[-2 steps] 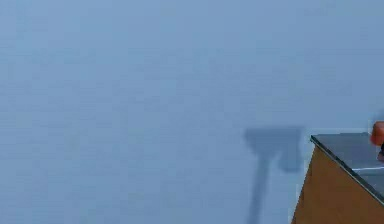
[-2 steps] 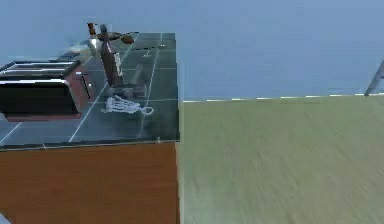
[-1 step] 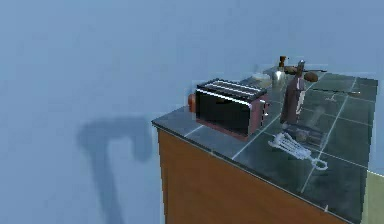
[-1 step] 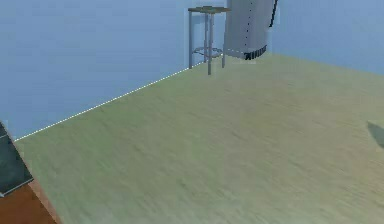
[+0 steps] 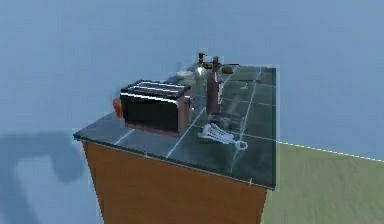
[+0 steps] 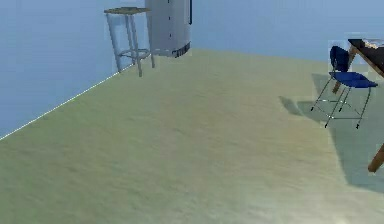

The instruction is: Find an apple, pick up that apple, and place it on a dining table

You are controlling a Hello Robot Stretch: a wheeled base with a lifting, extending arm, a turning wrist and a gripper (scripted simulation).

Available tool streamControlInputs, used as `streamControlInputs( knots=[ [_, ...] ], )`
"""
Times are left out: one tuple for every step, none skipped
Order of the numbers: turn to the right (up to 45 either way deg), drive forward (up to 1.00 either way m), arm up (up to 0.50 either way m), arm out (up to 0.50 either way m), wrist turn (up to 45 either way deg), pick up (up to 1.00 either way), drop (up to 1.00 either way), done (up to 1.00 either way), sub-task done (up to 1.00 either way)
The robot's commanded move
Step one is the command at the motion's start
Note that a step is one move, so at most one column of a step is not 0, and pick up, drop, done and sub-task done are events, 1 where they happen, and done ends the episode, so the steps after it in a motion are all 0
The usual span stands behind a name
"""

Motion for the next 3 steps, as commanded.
streamControlInputs(
  knots=[
    [0.0, 0.3, 0.0, 0.0, 0.0, 0.0, 0.0, 0.0, 0.0],
    [-45.0, 0.0, 0.0, 0.0, 0.0, 0.0, 0.0, 0.0, 0.0],
    [-45.0, 0.0, 0.0, 0.0, 0.0, 0.0, 0.0, 0.0, 0.0]
  ],
)
